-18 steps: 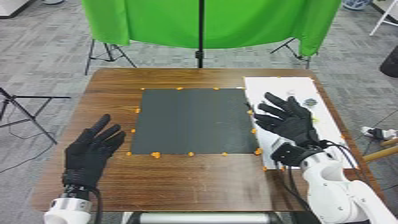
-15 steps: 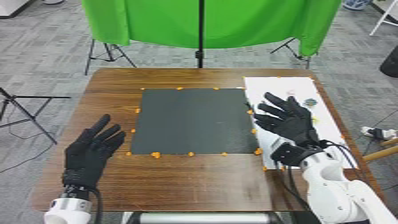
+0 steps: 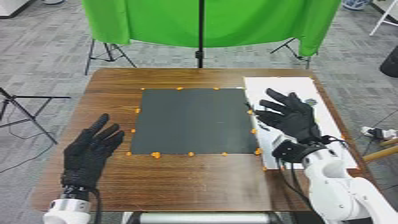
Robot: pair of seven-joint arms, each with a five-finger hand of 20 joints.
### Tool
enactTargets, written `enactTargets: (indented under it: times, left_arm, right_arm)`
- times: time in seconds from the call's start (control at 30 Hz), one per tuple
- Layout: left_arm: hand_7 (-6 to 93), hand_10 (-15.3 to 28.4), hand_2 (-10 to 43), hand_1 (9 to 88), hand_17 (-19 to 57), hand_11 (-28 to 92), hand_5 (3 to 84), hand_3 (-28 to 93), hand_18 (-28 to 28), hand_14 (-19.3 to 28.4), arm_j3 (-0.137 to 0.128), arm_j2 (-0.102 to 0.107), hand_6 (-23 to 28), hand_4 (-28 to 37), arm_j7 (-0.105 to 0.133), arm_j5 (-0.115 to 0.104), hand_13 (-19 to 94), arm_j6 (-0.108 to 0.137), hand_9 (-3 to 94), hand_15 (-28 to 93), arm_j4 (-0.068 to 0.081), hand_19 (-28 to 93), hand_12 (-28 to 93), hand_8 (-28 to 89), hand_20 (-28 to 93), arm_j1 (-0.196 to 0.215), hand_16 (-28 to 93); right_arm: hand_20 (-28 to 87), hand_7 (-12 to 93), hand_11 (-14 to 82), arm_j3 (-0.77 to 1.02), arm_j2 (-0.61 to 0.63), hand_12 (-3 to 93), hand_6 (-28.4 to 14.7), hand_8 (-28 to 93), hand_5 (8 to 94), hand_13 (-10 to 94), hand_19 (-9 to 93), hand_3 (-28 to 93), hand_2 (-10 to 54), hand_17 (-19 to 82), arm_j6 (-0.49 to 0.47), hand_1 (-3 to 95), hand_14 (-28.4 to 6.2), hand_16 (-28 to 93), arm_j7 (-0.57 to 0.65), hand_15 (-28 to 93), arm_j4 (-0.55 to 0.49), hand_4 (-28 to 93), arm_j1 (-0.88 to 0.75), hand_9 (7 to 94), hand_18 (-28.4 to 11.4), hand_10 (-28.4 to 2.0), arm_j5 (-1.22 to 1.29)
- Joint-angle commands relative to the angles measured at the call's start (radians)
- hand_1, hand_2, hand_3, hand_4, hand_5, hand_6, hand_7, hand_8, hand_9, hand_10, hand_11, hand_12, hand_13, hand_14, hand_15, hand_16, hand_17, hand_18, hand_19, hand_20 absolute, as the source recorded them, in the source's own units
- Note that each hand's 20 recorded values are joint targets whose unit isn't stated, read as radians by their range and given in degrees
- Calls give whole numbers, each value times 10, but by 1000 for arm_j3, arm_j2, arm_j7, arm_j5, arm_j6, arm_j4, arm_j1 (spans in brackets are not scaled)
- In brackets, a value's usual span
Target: Arrange flowers
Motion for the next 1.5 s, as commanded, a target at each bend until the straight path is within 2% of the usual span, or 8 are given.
enactTargets:
  times: [0.03, 0.27, 0.4, 0.5, 0.77, 0.97, 1.33, 1.5]
  left_arm:
    - [98, 203, 53, 215, -109, 213, 379, 793, 267, 283, -7, 17, 86, -283, 25, -9, 225, 15, 344, 481, -8, 539, 105, -91, 34, 26, -84]
    - [99, 204, 53, 214, -109, 214, 378, 792, 267, 283, -24, 17, 86, -283, 27, -12, 224, 18, 344, 480, -9, 538, 105, -91, 33, 45, -83]
    - [99, 204, 53, 214, -109, 214, 378, 793, 267, 283, -15, 23, 86, -283, 43, -19, 224, 24, 344, 480, -9, 539, 105, -92, 33, 44, -83]
    - [99, 204, 53, 214, -109, 214, 377, 793, 267, 283, -17, 24, 86, -283, 40, -17, 225, 18, 344, 481, -8, 539, 105, -91, 33, 40, -83]
    - [100, 203, 53, 214, -109, 214, 376, 793, 267, 282, -13, 37, 85, -283, 44, -24, 225, 23, 344, 481, -8, 539, 105, -92, 33, 38, -83]
    - [100, 204, 53, 214, -109, 215, 377, 793, 267, 282, -20, 42, 86, -283, 46, -27, 225, 28, 344, 481, -11, 539, 105, -92, 33, 44, -83]
    - [99, 204, 53, 215, -110, 215, 378, 793, 267, 283, -31, 17, 87, -283, 21, -12, 225, 17, 344, 481, -11, 539, 105, -92, 33, 39, -84]
    - [99, 203, 53, 214, -110, 216, 377, 793, 267, 283, -27, 24, 87, -283, 24, -17, 225, 19, 344, 482, -11, 539, 105, -92, 33, 40, -84]
  right_arm:
    - [167, 155, 168, 25, 118, 129, -14, -134, 473, 417, 539, 781, 54, 76, 258, 142, -179, 159, -53, 323, -88, -283, -85, 496, -270, -163, -89]
    - [250, 162, 309, 102, 167, 135, -48, -137, 520, 466, 750, 791, 20, 185, 412, 190, -180, 98, 192, 569, -185, -282, -226, 544, -272, -177, -436]
    - [297, 171, 418, 8, 201, 154, -63, -138, 557, 502, 798, 782, -6, 234, 453, 228, -185, 94, 624, 666, -223, -280, -155, 569, -271, -200, -874]
    - [304, 161, 438, -46, 213, 156, -71, -131, 590, 585, 844, 764, -19, 319, 391, 261, -177, 104, 844, 705, -225, -259, -124, 622, -271, -205, -1111]
    - [263, 171, 492, -200, 247, 179, -65, -123, 645, 670, 927, 753, -52, 423, 254, 298, -149, 138, 1088, 736, -186, -231, -41, 683, -238, -187, -1423]
    - [286, 182, 511, -256, 246, 185, -63, -124, 662, 686, 932, 744, -61, 440, 182, 309, -140, 149, 1179, 741, -169, -225, -11, 693, -235, -181, -1525]
    - [285, 184, 506, -325, 240, 184, -65, -123, 674, 693, 932, 734, -66, 449, 38, 316, -141, 154, 1163, 735, -134, -224, 46, 701, -234, -182, -1552]
    - [281, 185, 503, -382, 228, 185, -64, -122, 677, 694, 932, 731, -69, 450, -9, 318, -140, 156, 1164, 733, -111, -225, 102, 704, -234, -179, -1559]
